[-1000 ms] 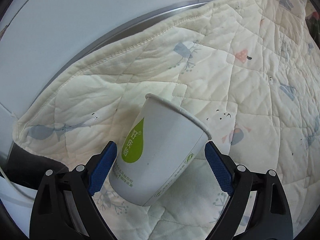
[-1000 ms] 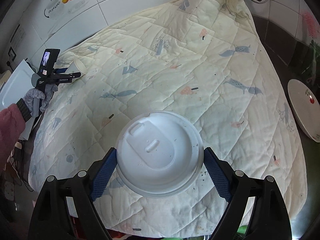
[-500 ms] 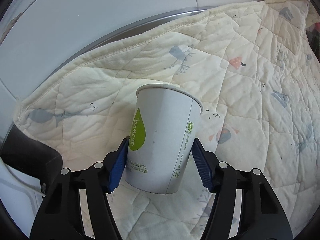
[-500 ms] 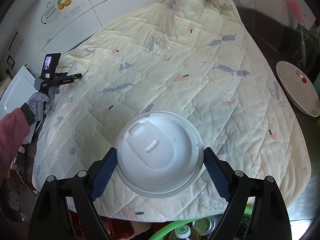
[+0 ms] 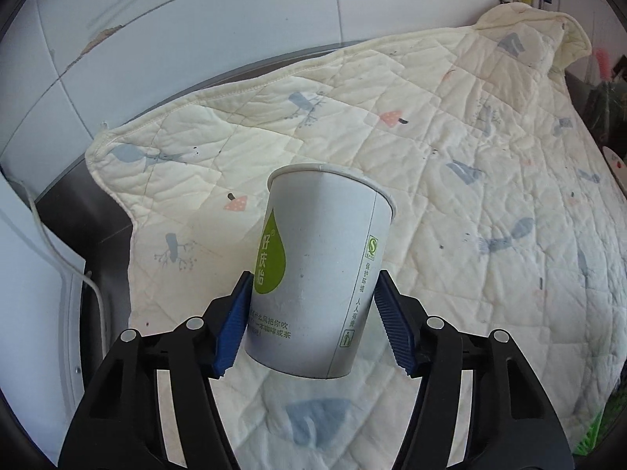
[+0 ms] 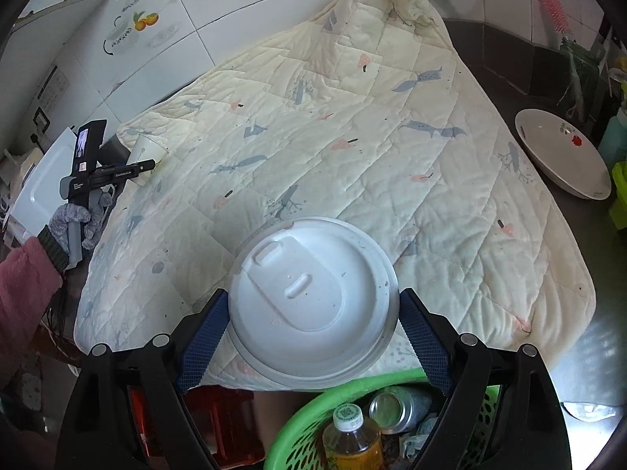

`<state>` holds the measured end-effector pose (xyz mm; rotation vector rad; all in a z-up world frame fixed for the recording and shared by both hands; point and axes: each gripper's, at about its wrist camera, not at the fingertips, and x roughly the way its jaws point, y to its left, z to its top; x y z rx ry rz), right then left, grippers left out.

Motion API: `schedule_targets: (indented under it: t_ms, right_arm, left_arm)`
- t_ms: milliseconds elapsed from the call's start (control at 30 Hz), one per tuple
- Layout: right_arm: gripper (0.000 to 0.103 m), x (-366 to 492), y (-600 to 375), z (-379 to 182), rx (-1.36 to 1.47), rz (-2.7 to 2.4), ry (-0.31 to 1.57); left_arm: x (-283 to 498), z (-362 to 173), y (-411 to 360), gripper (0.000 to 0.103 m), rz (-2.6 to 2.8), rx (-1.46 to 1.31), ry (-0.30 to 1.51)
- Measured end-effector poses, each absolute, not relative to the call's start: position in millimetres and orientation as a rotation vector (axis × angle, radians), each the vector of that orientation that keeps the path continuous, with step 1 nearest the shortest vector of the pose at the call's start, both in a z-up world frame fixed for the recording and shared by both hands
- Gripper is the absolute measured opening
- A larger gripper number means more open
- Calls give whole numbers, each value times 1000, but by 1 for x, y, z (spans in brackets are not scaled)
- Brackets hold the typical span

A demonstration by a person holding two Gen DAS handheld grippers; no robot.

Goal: Collect trash
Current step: 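Carry the lid and paper cup to the green basket and release both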

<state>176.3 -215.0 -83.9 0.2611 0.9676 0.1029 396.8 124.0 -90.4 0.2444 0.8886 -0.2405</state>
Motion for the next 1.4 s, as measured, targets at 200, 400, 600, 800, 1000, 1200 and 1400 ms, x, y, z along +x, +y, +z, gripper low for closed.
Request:
schedule_targets:
  t_ms: [200,400,600,800,1000,1200,1400]
  right_arm:
    - [83,134,-241,-78,250,84,952]
    - [83,82,-260,-83,260,80,966]
    - [84,32,-267,-93,282,82,988]
    - [85,-4,-272,-110,328,97,1031]
    - [89,-30,-279,-112,375,92,1013]
    - [89,-51,-284,-94,344,81,961]
    - [90,-67,-296,-72,315,34,897]
  left_arm:
    - [325,-57,109,61,-291,224,824]
    - [253,-37,70,61,-355,210,761]
    - [186,-27,32,61,-427,206,709]
    - [131,-16,-2,61,-522,189,669]
    - [95,-14,-33,61,-596,199,648]
    - [65,-17,-58,61,-668,198,647]
    - [43,-31,-81,61,-728,198,681]
